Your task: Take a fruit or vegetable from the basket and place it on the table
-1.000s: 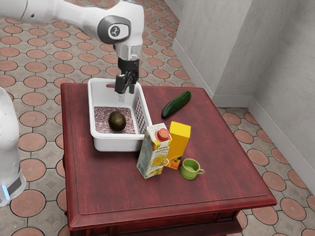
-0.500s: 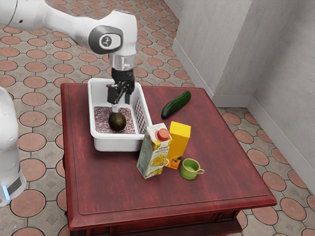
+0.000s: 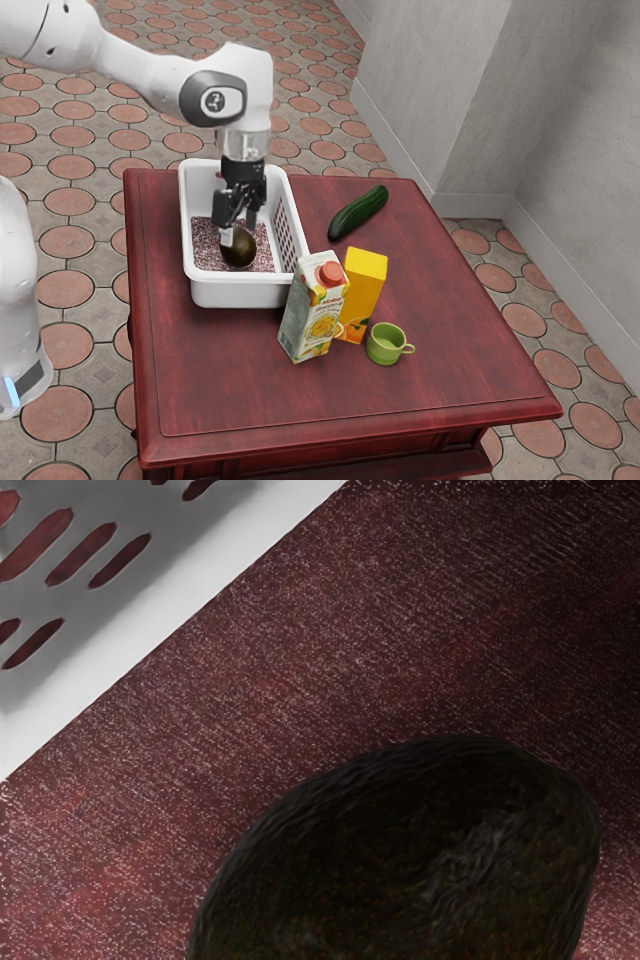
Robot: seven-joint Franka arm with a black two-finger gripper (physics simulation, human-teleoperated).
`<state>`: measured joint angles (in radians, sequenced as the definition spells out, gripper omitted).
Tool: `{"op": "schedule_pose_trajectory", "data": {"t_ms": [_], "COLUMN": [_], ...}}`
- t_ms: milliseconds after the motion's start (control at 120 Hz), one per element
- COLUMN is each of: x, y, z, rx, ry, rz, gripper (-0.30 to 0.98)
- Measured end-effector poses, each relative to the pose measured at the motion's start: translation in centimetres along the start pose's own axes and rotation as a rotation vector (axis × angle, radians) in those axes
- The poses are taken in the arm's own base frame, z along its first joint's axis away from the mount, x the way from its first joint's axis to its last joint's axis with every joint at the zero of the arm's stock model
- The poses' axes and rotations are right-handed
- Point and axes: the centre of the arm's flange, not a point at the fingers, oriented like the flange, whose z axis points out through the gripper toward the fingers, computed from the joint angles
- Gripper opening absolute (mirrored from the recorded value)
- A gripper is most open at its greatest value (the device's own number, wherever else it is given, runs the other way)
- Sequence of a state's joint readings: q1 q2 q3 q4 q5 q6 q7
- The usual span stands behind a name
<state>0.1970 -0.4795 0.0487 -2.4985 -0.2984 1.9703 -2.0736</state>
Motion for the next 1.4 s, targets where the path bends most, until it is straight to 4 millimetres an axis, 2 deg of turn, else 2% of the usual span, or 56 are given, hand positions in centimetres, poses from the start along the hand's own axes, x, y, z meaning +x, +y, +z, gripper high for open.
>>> {"op": "schedule_pose_trajectory", "data": {"t_ms": [150, 467, 1117, 1400], "x": [0.3, 0.4, 0.8, 0.4], "y": [-0.3, 0.9, 1.5, 1.4], "z": [0.6, 2.1, 4.7, 4.6], "rx": [0.003, 0.015, 0.03, 0.039], "ry": [-0.001, 0.012, 0.029, 0.009], "rz": [0.002, -0.009, -0.015, -0.027], "gripper": [0.69, 0.69, 0.68, 0.22]}}
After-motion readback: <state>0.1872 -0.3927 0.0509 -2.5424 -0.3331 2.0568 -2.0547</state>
